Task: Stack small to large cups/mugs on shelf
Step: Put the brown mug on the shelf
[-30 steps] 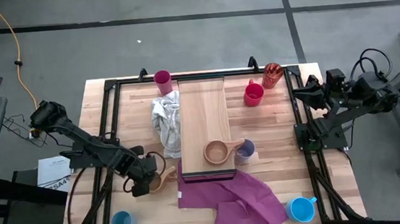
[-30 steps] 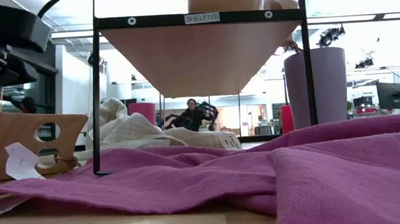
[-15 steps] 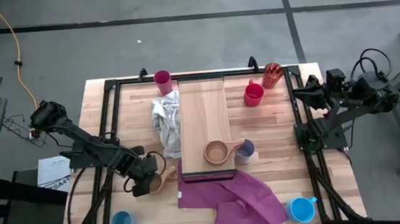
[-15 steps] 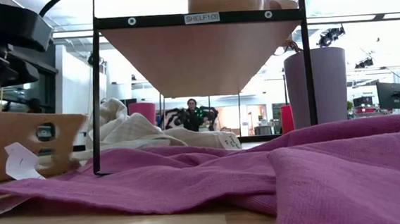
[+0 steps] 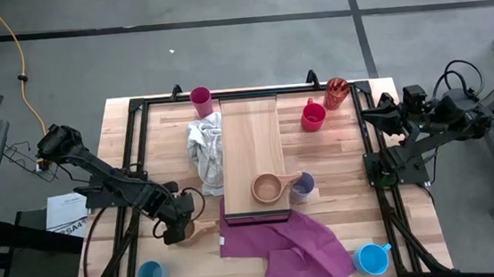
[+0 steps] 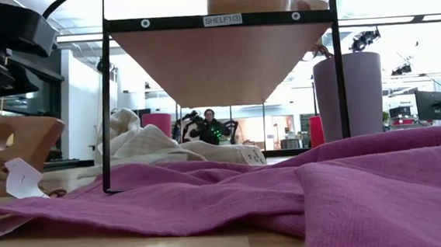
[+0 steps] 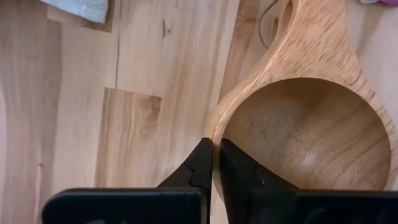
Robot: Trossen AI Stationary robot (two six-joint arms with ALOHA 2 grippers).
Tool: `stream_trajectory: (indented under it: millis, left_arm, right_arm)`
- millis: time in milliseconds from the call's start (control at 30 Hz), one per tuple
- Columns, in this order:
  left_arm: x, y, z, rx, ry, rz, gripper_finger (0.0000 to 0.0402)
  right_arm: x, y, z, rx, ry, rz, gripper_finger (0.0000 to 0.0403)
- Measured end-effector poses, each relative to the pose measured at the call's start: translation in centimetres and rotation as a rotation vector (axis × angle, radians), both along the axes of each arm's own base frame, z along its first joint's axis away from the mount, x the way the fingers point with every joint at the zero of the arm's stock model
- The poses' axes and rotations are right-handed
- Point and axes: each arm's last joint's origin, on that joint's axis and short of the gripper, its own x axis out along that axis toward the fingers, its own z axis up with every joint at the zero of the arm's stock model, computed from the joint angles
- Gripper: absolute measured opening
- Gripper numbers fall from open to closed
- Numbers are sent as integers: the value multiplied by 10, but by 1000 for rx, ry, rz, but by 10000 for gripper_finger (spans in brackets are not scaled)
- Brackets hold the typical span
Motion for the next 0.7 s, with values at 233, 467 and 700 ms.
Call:
stream_trajectory:
  millis: [233,467,700]
  left_arm:
    - [0,-1,4,-32,20,10,4]
    - [3,0,37,84,33,-26,2]
    - [2,1,71,121,56,-11,1]
  right_arm:
    - [0,0,0,0,0,0,73]
    - [0,0,0,-1,0,0,73]
    - [0,0,0,-6,1,-1,73]
